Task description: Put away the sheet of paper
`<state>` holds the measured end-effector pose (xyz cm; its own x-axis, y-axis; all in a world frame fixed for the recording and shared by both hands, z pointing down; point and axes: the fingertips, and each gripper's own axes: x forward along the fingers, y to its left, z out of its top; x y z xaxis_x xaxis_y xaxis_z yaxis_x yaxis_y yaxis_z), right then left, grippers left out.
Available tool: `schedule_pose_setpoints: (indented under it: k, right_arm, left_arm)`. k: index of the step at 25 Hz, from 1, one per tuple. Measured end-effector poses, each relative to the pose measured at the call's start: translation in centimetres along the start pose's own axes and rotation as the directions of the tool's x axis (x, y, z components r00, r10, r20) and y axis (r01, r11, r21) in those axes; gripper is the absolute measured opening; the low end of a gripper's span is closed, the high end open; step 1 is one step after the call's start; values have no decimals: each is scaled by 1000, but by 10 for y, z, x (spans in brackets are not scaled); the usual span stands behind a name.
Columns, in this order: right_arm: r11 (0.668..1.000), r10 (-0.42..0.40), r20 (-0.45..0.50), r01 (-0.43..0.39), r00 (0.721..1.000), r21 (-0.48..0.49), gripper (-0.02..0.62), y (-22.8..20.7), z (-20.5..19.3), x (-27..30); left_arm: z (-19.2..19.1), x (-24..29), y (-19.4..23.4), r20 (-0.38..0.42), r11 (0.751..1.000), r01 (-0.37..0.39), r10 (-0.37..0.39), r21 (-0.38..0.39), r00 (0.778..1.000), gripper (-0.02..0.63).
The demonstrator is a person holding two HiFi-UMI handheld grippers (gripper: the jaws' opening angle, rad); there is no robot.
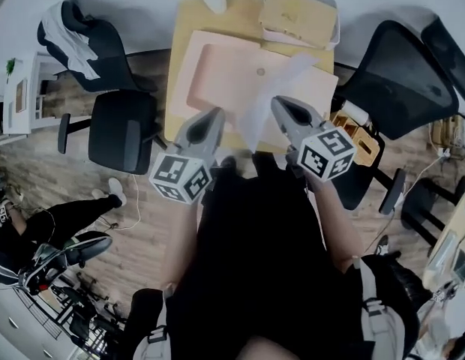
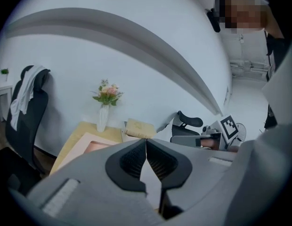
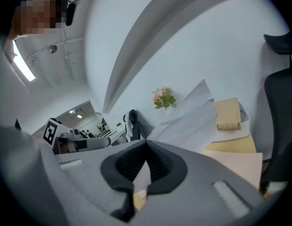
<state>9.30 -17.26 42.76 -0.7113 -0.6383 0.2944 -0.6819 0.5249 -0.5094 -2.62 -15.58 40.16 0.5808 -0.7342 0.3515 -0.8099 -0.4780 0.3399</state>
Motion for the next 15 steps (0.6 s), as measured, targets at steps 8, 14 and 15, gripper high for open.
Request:
schedule_pose_setpoints:
  k: [8, 14, 15]
  right_arm:
    - [999, -4, -98, 10, 995, 53, 2, -37, -33, 30]
    - [974, -63, -156, 95, 986, 204, 2, -75, -68, 36]
    - [970, -78, -165, 113, 983, 217, 2, -81, -72, 36]
  left_arm:
    - [-18, -15, 13, -2, 995, -86, 86, -45, 996, 11]
    - [-11, -14, 26, 11, 996, -66, 66, -54, 998, 11]
    - [-8, -13, 27, 11, 997, -57, 57, -47, 998, 11]
